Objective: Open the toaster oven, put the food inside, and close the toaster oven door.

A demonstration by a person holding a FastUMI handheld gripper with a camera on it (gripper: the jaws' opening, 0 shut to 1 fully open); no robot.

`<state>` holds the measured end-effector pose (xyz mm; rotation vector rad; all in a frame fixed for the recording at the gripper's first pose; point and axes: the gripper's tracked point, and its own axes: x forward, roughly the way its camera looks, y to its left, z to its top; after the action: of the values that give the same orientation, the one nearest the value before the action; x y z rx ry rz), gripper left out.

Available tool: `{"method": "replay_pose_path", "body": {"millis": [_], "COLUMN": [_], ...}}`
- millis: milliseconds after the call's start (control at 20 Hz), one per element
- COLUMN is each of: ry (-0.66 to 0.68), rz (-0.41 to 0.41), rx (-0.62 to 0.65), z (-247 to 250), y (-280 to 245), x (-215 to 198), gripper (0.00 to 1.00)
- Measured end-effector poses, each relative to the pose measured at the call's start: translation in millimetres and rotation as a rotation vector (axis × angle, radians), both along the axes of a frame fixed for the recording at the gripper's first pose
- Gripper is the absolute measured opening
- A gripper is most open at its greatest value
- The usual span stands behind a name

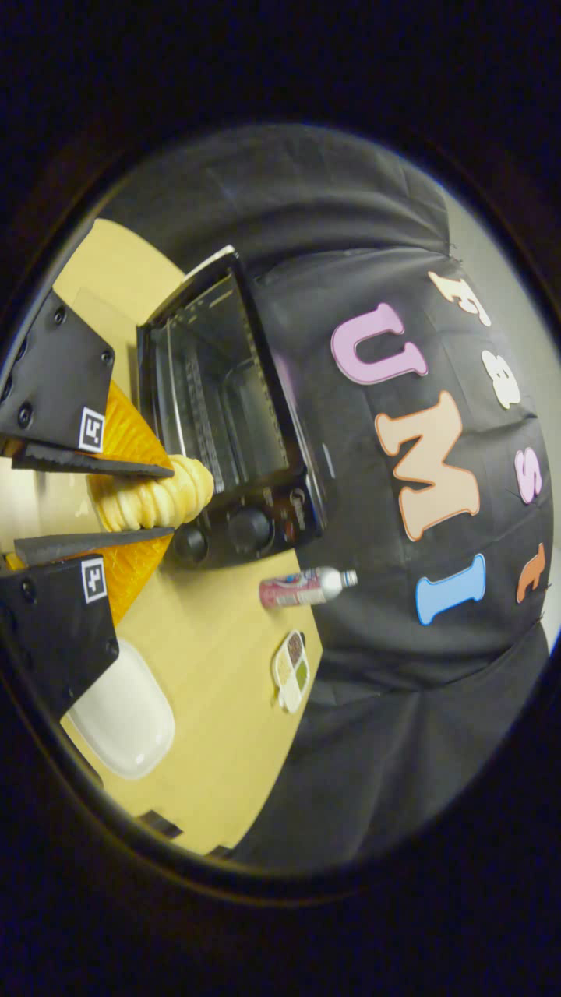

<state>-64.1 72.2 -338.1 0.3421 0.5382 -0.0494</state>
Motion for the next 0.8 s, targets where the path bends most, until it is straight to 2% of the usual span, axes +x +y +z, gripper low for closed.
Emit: {"method": "replay_pose_path", "body": {"millis": [350,500,800], "ry": [-0.004,0.001,-0.036], "rz": [0.004,-0.02,-0.09], "rx": [0.218,0.253,0.411], "z": [-5.0,-14.9,-19.9], "y": [79.1,95.8,116.7], "x": [46.2,61.9,98.1], "gripper": [0.35,0.34,0.34]}}
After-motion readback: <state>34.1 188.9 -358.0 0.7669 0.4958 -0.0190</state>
